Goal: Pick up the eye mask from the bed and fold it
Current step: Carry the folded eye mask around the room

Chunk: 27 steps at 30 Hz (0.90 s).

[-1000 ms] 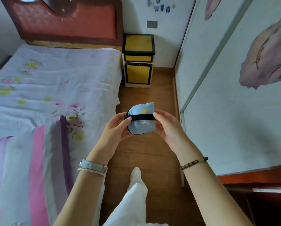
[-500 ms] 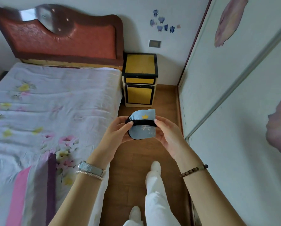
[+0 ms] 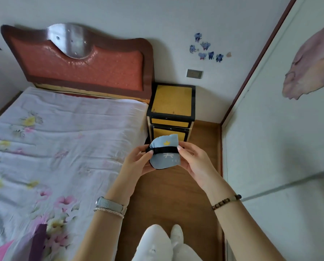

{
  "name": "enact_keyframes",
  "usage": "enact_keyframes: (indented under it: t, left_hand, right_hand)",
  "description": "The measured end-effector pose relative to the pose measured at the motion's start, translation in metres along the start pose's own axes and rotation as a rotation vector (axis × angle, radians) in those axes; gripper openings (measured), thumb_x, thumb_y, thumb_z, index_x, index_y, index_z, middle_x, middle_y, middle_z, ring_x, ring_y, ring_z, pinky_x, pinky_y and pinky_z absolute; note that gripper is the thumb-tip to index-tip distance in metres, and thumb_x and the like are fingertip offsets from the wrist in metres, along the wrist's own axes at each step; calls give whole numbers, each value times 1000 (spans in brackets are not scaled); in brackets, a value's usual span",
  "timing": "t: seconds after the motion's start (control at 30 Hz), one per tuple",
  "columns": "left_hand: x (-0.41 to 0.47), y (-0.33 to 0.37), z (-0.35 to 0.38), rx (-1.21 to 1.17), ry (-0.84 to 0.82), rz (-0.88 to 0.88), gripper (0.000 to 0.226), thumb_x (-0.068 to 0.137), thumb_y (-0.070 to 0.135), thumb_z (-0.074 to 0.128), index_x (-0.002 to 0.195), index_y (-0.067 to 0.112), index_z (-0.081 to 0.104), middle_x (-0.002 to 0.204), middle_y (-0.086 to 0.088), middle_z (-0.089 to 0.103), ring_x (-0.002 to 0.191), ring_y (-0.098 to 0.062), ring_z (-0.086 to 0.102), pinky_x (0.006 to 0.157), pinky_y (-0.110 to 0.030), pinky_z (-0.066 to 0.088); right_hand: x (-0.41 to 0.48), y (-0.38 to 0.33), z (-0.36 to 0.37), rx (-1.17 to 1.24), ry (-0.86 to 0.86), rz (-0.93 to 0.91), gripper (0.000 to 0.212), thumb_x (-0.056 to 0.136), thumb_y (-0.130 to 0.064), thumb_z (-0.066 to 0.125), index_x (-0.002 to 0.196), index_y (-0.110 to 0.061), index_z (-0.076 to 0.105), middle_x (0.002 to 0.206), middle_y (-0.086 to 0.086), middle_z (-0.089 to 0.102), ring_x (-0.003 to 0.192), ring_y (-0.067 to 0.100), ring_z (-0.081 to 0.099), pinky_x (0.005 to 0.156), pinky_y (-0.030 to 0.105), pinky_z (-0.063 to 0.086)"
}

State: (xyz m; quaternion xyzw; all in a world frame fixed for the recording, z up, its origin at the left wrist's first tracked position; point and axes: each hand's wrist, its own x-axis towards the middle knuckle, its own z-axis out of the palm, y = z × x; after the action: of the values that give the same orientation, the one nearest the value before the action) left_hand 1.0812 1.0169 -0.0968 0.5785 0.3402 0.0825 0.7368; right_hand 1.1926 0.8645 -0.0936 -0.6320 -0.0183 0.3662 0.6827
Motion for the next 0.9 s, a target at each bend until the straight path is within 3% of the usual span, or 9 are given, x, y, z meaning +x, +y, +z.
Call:
enact_keyframes:
  t: [0.2,0.53,0.77,0.9]
  left_hand:
    - [93,22,4,41,61,-6,34,95,12,58,127,1,57,118,-24,67,111,-35,66,91,-47,57]
    - [306,65,-6,140,0,-73,31,93,7,62,122,-2,63,115,-22,68,104,-29,68,75,-22,60]
    - [440,72,-4,289,-6,-122,32,93,6,61,122,-6,60,109,-20,65,98,-27,66,70,-19,59]
    - [498,50,4,324,34,-200,31,91,9,64,120,-1,62,112,-20,68,102,-29,68,78,-31,61]
  right_hand:
    - [91,-30,3,-15,-16,56,26,96,-12,60,122,-13,64,114,10,71,101,19,72,76,26,61]
    - [290,-82,18,-140,57,135,31,96,-6,60,126,-9,61,113,13,69,102,24,71,77,29,61]
    - [418,-100,26,-145,141,244,31,96,-3,58,127,-5,60,111,14,66,106,30,67,85,37,58]
    - [480,-86,16,-212,205,313,32,96,-1,58,128,-5,60,121,20,65,109,33,67,89,43,58]
